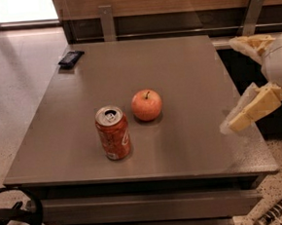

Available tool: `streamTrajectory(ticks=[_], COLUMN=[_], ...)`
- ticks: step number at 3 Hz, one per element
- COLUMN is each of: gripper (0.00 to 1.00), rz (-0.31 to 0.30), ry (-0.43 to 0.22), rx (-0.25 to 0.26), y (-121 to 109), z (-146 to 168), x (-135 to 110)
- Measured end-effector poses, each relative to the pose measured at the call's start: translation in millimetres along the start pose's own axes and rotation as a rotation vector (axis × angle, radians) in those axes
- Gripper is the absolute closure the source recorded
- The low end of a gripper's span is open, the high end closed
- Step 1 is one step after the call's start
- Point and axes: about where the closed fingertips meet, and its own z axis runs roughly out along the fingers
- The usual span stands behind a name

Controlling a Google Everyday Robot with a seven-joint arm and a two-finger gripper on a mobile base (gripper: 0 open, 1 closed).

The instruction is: Move coke can near rxbar blueberry

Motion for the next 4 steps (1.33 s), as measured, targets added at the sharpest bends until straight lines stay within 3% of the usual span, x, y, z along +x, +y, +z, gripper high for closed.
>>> streamTrajectory(ticks=[1, 2, 4], gripper=[0.00, 0.00, 0.00], rz=[0.032, 0.058, 0.071], ry=[-0.164, -0.283, -0.334], rx=[-0.081, -0.164, -0.195], y=[22, 49, 58], z=[23, 38, 50], x=[-22, -43, -55])
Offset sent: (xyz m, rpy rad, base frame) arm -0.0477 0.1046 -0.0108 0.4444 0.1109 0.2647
